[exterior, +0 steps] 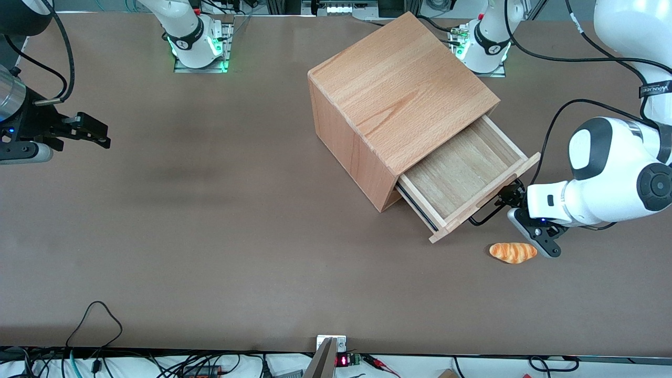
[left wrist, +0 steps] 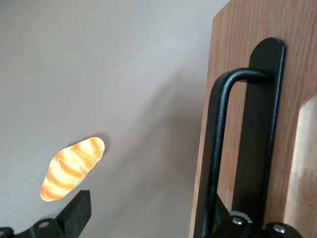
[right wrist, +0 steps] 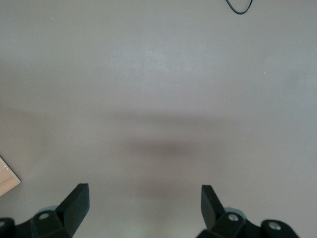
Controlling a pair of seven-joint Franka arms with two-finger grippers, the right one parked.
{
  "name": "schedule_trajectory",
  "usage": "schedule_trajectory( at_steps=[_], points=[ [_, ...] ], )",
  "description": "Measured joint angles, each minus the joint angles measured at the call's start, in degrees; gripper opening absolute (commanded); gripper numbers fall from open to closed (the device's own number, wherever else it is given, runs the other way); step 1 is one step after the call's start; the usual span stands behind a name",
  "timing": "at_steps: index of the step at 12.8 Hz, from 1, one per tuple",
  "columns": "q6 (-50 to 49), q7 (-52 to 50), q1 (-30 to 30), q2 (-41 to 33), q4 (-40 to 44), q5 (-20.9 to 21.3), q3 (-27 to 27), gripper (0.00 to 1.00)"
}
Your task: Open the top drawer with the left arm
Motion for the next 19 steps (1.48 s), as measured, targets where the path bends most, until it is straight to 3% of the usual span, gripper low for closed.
schedule_trajectory(
  at_steps=[19],
  points=[
    [-9.64, 0.00, 1.55, 1.20, 4.62, -0.20, 1.09, 1.00]
  ],
)
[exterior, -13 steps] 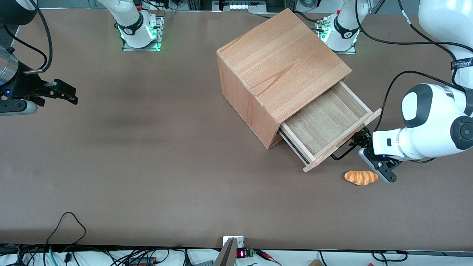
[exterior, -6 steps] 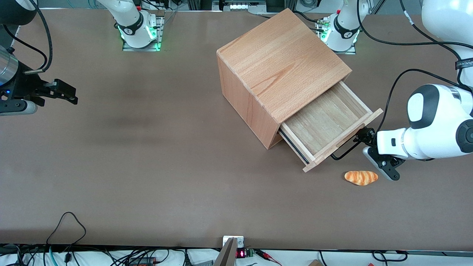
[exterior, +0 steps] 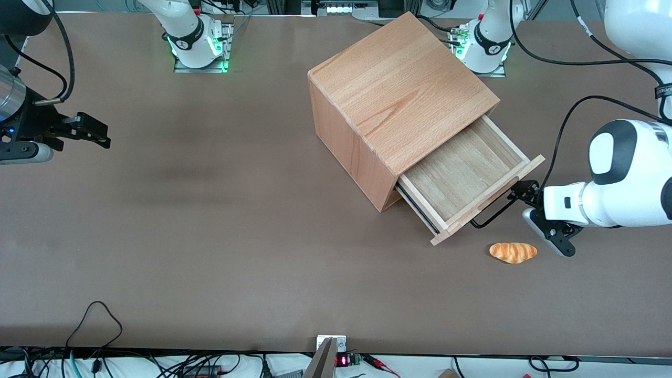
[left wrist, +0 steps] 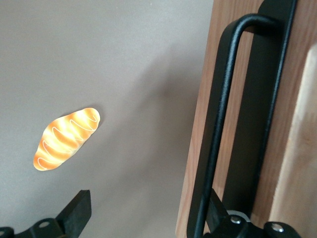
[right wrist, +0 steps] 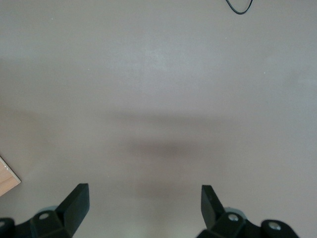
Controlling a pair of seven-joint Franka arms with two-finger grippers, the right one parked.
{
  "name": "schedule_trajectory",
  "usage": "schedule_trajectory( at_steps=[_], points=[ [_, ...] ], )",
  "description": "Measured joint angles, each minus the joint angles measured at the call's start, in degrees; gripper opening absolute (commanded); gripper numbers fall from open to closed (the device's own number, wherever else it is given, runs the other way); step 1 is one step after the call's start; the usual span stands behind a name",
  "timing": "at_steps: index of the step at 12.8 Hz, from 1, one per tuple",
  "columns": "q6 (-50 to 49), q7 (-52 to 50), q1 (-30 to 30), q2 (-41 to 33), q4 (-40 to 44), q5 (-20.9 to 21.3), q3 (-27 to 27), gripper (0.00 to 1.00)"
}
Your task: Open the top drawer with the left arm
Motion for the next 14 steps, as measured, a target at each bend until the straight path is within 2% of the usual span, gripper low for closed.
schedule_trajectory(
  at_steps=[7, 14],
  points=[
    [-5.15, -0.11, 0.37, 0.59, 4.59, -0.23, -0.01, 1.00],
    [-7.17, -3.56, 3.42, -0.68, 7.33, -0.22, 0.08, 1.00]
  ],
)
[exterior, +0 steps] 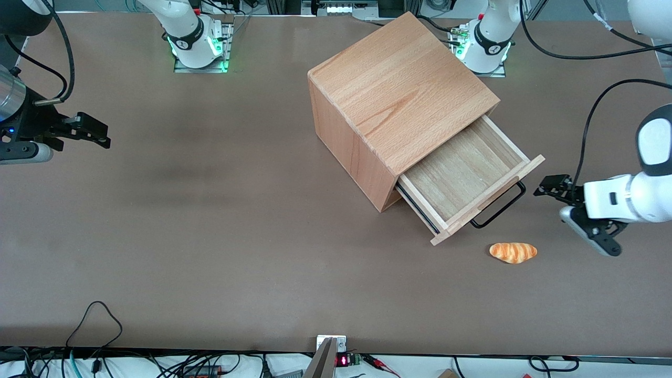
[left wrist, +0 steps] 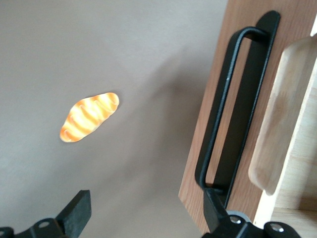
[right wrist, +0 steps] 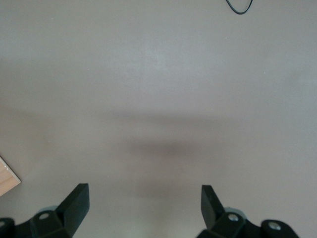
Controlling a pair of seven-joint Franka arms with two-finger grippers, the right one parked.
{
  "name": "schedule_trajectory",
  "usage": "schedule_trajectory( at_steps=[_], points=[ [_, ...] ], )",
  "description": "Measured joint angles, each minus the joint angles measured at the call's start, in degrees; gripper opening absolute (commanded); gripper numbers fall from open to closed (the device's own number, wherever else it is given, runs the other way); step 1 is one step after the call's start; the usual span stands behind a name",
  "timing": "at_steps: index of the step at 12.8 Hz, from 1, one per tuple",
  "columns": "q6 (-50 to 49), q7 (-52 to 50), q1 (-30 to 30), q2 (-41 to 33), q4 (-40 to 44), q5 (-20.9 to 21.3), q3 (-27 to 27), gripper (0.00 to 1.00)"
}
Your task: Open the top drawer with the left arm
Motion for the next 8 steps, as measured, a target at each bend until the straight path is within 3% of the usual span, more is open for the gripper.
schedule_trajectory(
  at_steps=[8],
  points=[
    [-1.62, -16.85, 1.82, -5.93, 0.19, 0.61, 1.45, 1.00]
  ],
)
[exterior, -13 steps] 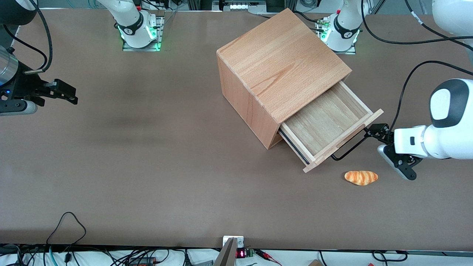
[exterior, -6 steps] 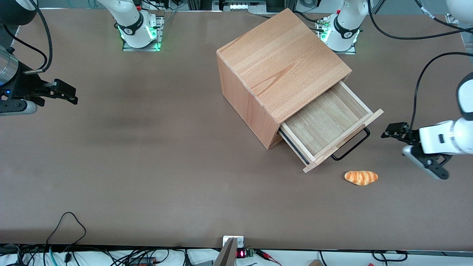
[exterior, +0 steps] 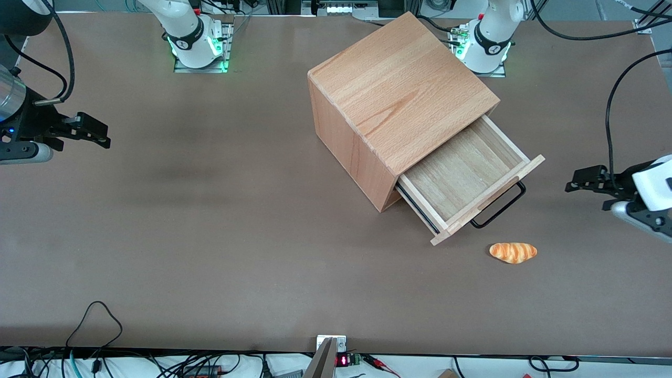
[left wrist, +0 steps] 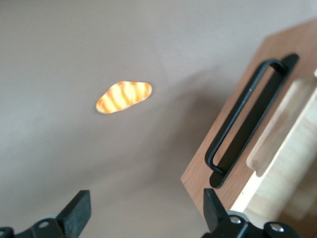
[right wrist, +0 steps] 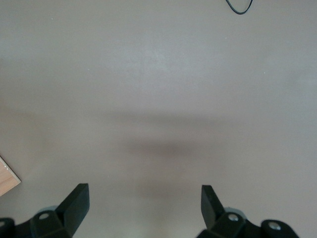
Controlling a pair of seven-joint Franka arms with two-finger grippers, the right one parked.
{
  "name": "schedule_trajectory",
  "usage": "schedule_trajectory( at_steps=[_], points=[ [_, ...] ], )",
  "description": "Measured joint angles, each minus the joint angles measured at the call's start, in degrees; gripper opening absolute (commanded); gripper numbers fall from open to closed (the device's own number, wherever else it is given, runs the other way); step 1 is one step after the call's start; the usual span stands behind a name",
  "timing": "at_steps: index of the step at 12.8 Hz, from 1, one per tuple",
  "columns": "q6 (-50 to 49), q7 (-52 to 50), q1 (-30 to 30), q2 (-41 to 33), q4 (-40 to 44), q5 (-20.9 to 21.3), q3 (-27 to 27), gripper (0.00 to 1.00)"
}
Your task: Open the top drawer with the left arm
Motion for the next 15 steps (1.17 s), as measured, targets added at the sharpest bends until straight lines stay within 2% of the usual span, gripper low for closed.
schedule_trajectory(
  at_steps=[5, 9, 15],
  points=[
    [-1.60, -5.36, 0.01, -4.90, -0.83, 3.59, 0.02, 1.00],
    [-1.46, -7.63, 0.79, -9.83, -4.00, 4.00, 0.10, 1.00],
    [6.24, -12.70, 1.57, -21.41, -16.89, 4.00, 0.03, 1.00]
  ],
)
